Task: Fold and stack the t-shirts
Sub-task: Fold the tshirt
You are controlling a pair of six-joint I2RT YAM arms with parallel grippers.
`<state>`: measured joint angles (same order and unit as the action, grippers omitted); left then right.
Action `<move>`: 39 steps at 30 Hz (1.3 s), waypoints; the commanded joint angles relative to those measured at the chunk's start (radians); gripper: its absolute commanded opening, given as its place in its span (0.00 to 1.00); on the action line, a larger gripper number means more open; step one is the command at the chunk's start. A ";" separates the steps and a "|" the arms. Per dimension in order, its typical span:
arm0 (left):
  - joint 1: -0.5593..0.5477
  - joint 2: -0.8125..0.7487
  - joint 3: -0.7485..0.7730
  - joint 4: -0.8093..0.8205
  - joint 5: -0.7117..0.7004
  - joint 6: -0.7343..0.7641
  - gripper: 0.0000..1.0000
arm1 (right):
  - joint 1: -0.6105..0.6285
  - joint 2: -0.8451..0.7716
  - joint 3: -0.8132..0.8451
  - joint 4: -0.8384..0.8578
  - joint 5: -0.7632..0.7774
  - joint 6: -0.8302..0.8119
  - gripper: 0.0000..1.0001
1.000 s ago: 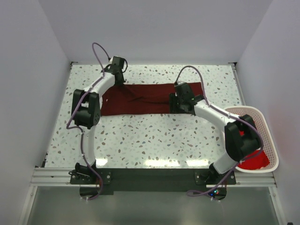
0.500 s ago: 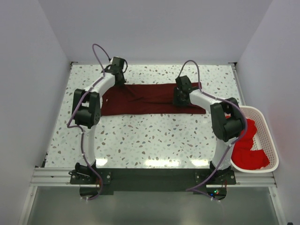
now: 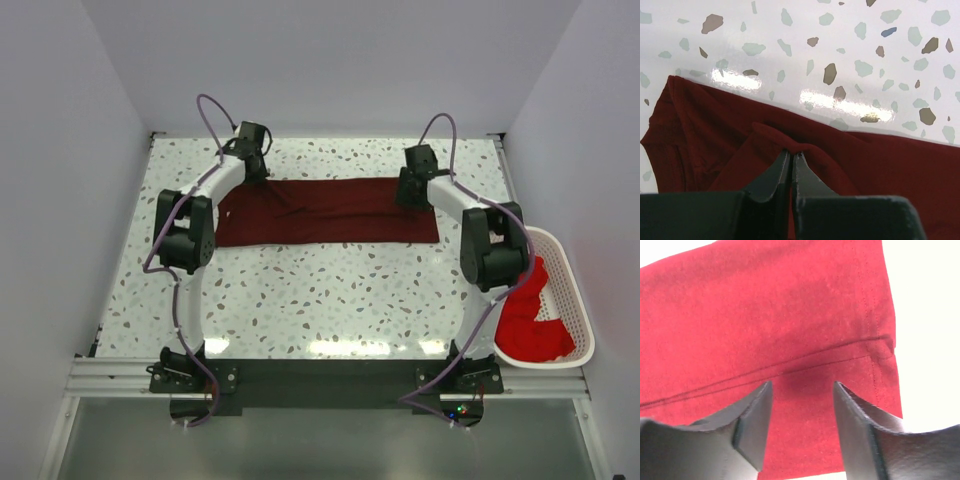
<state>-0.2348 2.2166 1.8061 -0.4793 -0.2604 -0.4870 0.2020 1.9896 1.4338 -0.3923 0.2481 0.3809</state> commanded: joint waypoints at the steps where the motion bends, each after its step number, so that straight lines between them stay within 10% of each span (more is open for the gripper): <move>1: 0.012 -0.020 0.007 0.015 0.012 -0.015 0.06 | 0.002 -0.098 -0.035 0.021 -0.084 -0.005 0.57; 8: 0.012 -0.040 0.022 -0.038 0.020 -0.021 0.09 | 0.121 -0.158 -0.115 0.191 -0.354 -0.020 0.61; 19: 0.058 -0.122 -0.022 -0.030 0.056 -0.028 0.58 | 0.341 -0.023 -0.096 0.547 -0.535 0.226 0.59; 29: 0.207 -0.152 -0.165 0.134 0.491 -0.154 0.58 | 0.442 0.095 -0.062 0.731 -0.354 0.562 0.57; 39: 0.218 -0.144 -0.198 0.163 0.524 -0.173 0.49 | 0.514 0.199 0.028 0.747 -0.147 0.768 0.52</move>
<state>-0.0166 2.0777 1.6207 -0.3714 0.2234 -0.6445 0.7021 2.1551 1.4033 0.2817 -0.0113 1.0550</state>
